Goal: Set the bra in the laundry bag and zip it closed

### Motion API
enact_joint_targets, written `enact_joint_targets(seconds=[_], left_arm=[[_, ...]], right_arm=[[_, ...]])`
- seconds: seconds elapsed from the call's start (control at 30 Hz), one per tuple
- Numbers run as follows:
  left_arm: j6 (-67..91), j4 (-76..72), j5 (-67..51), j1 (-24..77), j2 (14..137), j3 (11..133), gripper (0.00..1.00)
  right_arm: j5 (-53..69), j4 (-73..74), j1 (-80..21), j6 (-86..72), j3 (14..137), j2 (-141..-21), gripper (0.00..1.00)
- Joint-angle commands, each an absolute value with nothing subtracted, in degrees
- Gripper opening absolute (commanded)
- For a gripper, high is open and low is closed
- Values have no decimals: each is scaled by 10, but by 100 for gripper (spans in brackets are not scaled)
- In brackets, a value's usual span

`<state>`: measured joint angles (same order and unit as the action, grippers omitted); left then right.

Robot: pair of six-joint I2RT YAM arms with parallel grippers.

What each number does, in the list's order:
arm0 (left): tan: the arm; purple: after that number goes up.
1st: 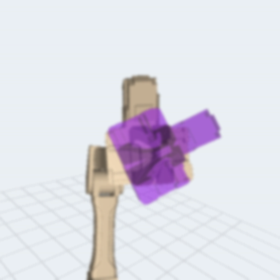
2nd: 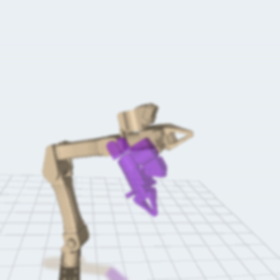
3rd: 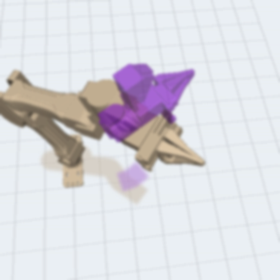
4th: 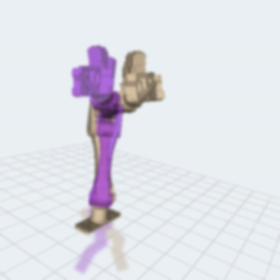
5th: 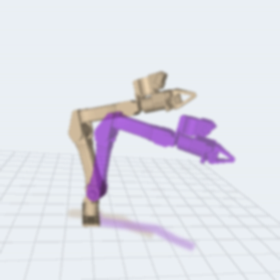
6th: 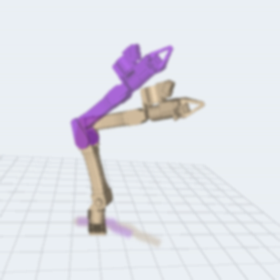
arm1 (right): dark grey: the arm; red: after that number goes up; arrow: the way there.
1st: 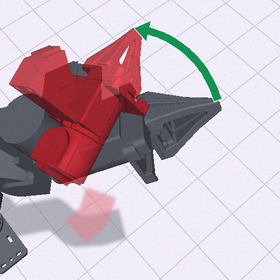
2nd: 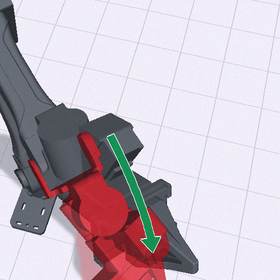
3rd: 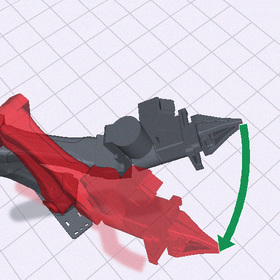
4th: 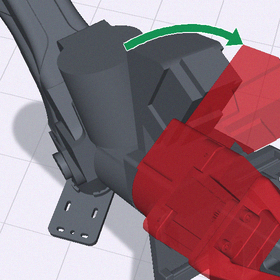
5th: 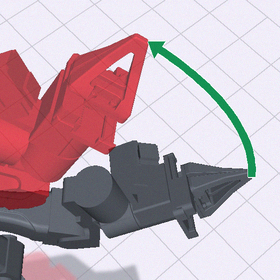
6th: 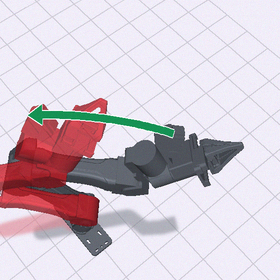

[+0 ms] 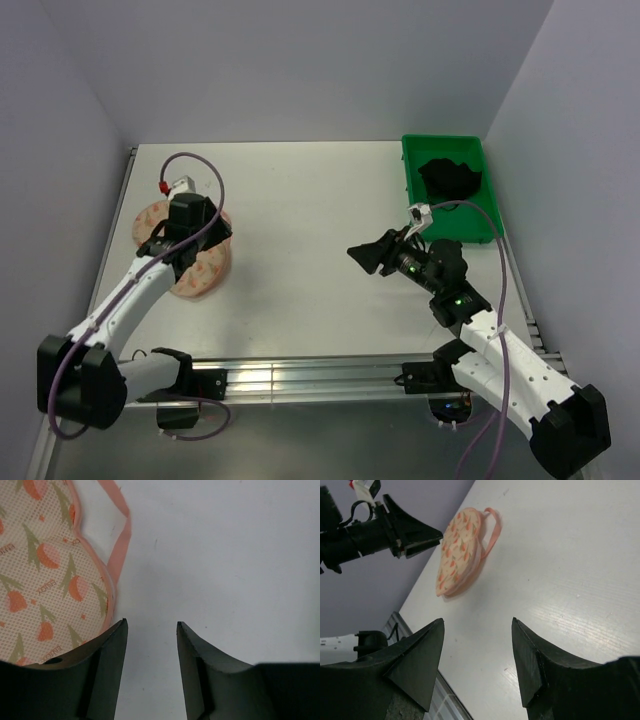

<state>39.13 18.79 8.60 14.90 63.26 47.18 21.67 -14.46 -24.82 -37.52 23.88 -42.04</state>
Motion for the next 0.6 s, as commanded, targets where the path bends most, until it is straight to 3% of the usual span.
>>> enact_joint_targets(seconds=[0.0, 0.13, 0.3, 0.57], left_arm=[[413, 175, 160, 170, 687, 509, 50], [387, 188, 269, 180, 762, 539, 48], [385, 188, 276, 174, 881, 580, 51], [380, 191, 367, 175, 970, 612, 50]], right_arm=[[183, -113, -270, -319, 266, -425, 63], [177, -77, -276, -301, 280, -425, 63], [144, -44, -279, -284, 283, -401, 63], [144, -33, -280, -280, 282, -390, 61]])
